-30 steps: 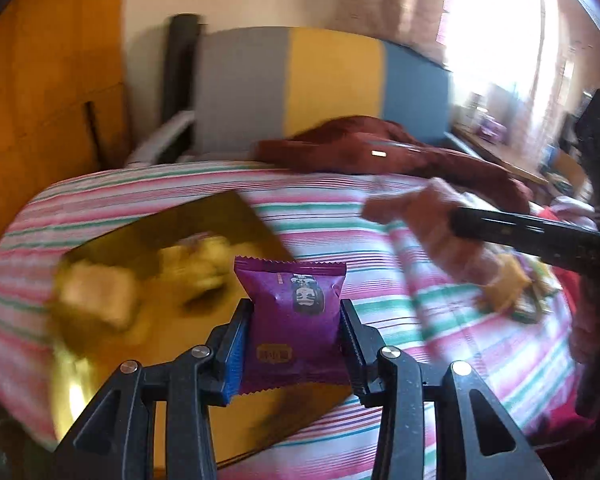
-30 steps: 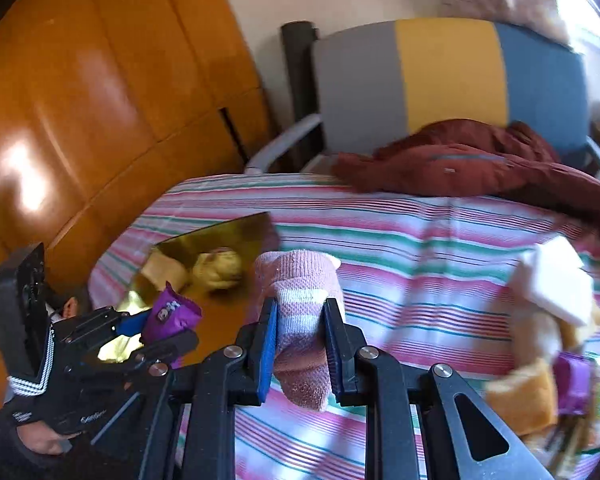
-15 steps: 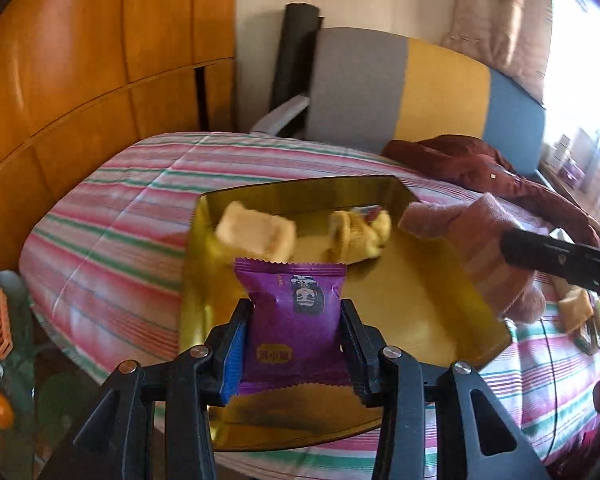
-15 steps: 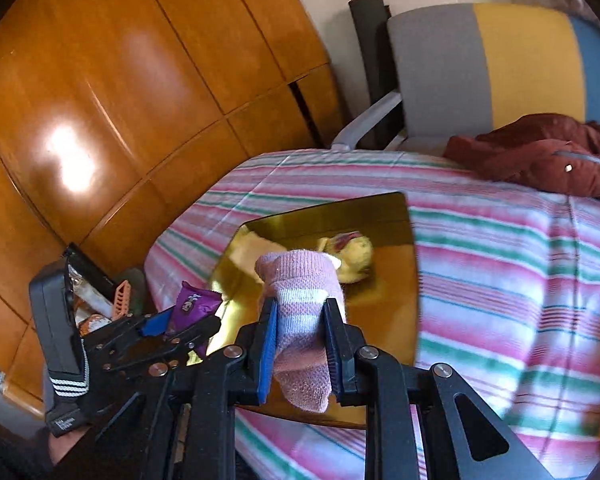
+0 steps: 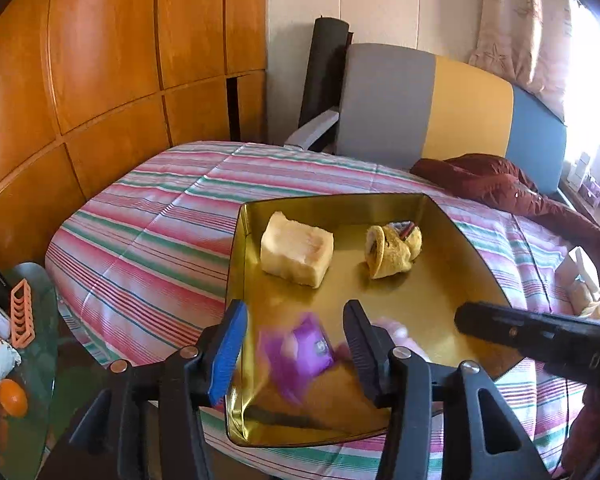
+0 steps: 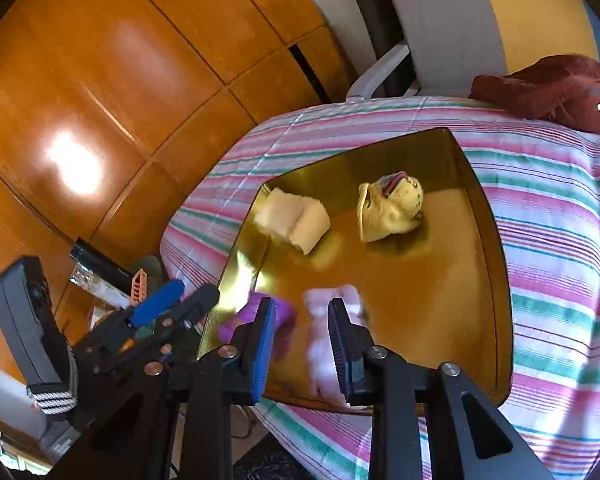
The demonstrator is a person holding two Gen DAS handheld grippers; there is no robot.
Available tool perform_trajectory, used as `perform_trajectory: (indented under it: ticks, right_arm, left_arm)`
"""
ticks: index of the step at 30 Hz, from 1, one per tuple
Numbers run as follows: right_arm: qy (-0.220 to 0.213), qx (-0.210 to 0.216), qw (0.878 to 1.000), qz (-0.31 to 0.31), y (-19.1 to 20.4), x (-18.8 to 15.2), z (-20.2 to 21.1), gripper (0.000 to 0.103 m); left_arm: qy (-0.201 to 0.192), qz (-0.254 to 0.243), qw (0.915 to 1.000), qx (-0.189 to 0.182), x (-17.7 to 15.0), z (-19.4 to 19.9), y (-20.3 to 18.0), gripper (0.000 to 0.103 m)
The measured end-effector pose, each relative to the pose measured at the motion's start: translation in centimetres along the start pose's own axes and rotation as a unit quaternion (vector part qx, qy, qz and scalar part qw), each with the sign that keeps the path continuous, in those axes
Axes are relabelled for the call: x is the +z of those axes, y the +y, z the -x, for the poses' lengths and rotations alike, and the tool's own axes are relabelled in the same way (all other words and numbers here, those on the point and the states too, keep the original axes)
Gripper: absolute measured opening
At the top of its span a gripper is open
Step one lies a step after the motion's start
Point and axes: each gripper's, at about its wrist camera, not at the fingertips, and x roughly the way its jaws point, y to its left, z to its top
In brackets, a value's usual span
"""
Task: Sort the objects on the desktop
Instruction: 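Carry the purple snack and pink sock into the gold tray and release both, then return to the pile and grasp a purple snack with the right gripper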
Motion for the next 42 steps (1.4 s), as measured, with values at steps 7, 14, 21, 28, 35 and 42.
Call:
perform_trajectory:
  ticks: [7, 14, 21, 28, 35, 42]
  right_arm:
    - [-0.001, -0.016, 1.000, 0.013, 0.3, -0.8, 0.6, 0.036]
    - [-0.006, -0.038, 0.999, 0.026, 0.4, -1.6, 1.2, 0.040]
    - [-0.014, -0.051, 0.998, 0.030, 0.1, -2.2, 1.9, 0.043]
    - [-0.028, -0.064, 0.997, 0.019, -1.1, -2.5, 3.3, 0.047]
    - [-0.048, -0.091, 0.995, -0.007, -3.8, -3.2, 6.1, 0.051]
    - [-0.065, -0.133, 0.987, -0.061, -8.5, -4.3, 9.7, 0.055]
  left_arm:
    - [-0.025, -0.011, 0.9996, 0.012, 0.6, 1.9, -0.2, 0.051]
    - [-0.053, -0.021, 0.9981, 0.024, 1.3, 3.8, -0.2, 0.052]
    - [-0.060, -0.027, 0.9975, 0.025, 1.7, 4.6, -0.3, 0.052]
    - [-0.057, -0.038, 0.9975, 0.019, 1.7, 4.6, -1.0, 0.052]
    - [-0.047, -0.052, 0.9975, 0.000, 1.4, 4.2, -2.5, 0.052]
    - [-0.031, -0.078, 0.9950, -0.054, 1.1, 3.8, -5.3, 0.052]
